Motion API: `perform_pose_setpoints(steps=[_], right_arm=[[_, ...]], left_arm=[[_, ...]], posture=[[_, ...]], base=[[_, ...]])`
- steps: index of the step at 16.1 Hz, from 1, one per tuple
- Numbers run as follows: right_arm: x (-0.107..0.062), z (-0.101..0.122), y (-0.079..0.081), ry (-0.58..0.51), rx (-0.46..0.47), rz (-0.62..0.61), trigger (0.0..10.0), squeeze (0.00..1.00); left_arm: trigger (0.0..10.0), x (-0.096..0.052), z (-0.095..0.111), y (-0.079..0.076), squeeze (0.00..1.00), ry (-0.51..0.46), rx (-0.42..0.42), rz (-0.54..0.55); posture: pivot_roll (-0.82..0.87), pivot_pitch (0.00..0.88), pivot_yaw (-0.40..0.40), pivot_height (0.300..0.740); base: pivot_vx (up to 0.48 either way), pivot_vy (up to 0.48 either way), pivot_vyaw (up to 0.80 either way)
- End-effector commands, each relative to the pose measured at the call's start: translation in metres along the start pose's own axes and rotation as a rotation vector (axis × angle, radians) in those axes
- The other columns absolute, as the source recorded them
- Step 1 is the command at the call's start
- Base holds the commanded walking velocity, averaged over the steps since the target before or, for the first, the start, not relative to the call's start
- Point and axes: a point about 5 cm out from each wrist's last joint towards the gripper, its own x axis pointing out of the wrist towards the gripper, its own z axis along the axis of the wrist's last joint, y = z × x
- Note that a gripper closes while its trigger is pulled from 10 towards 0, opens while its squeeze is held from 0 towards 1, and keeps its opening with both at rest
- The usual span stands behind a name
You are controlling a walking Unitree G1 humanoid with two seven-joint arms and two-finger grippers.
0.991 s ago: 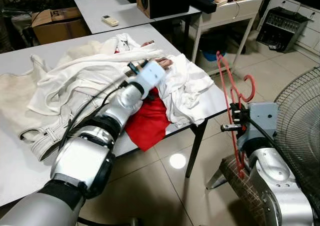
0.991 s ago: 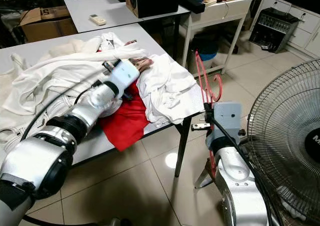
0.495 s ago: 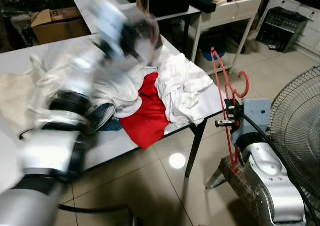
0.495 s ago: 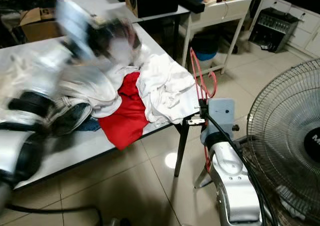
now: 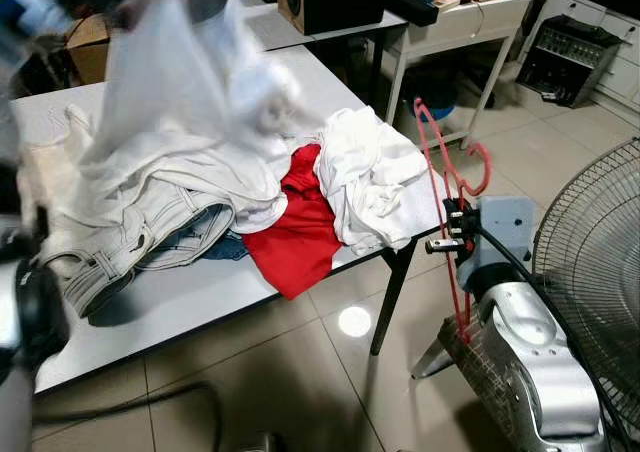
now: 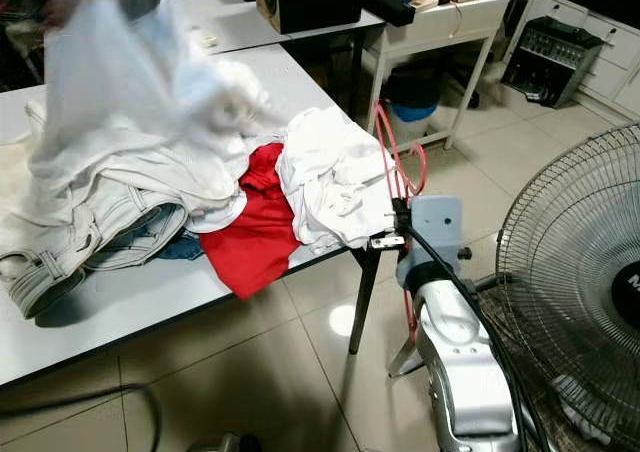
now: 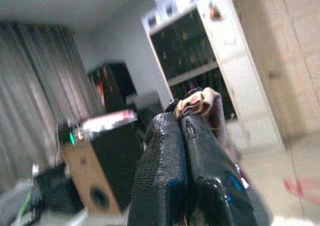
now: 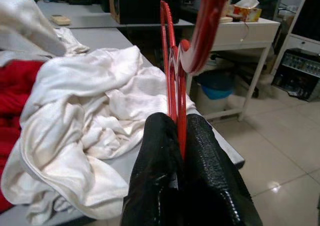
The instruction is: Hang hanger
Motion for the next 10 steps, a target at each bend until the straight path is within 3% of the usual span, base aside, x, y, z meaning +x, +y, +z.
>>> perform_pose_setpoints(steps=[1,2,4,5,6,7,9,10], right_arm=[[0.0,0.001,0.001,-0.013,0.0,0.002,10.0,0.0],[0.0,0.001,0.0,-0.013,-0.001,0.001,10.0,0.0],[0.0,0.0,0.001,-0.014,0.001,0.0,10.0,0.0],[0.0,0.0,0.001,-0.015,0.001,0.001,10.0,0.0],[0.001,0.0,0.001,-0.015,0.001,0.003,10.0,0.0],[0.001,0.001,0.003,-0.016,-0.001,0.014,10.0,0.0],[0.001,0.0,0.003,-0.016,-0.003,0.015,10.0,0.0],[0.001,0.0,0.002,-0.016,-0.002,0.012,10.0,0.0]], left_arm=[[0.0,-0.005,-0.017,-0.009,0.0,0.103,-0.017,-0.058],[0.0,-0.025,-0.047,-0.023,0.0,0.269,-0.026,-0.08],[0.0,-0.05,-0.084,-0.026,0.0,0.435,-0.037,0.036],[6.5,-0.061,-0.098,-0.022,0.0,0.514,-0.012,0.107],[10.0,-0.072,-0.109,-0.012,0.0,0.595,-0.003,0.255],[10.0,-0.115,-0.129,0.012,1.0,0.836,0.006,0.637],[10.0,-0.139,-0.132,0.015,1.0,0.95,0.038,0.694],[10.0,-0.142,-0.132,0.015,1.0,0.969,0.048,0.683]], posture=[[-0.05,0.0,0.018,0.74],[-0.05,0.0,0.022,0.74],[-0.04,0.0,0.022,0.74],[-0.04,0.0,0.022,0.74],[-0.04,0.0,0.022,0.74],[-0.04,0.0,0.014,0.74],[-0.04,0.0,0.019,0.74],[-0.04,0.0,0.019,0.74]], base=[[0.0,0.0,0.0],[0.0,0.0,0.0],[0.0,0.0,0.0],[0.0,0.0,0.0],[0.0,0.0,0.0],[0.0,0.0,0.0],[0.0,0.0,0.0],[0.0,0.0,0.0]])
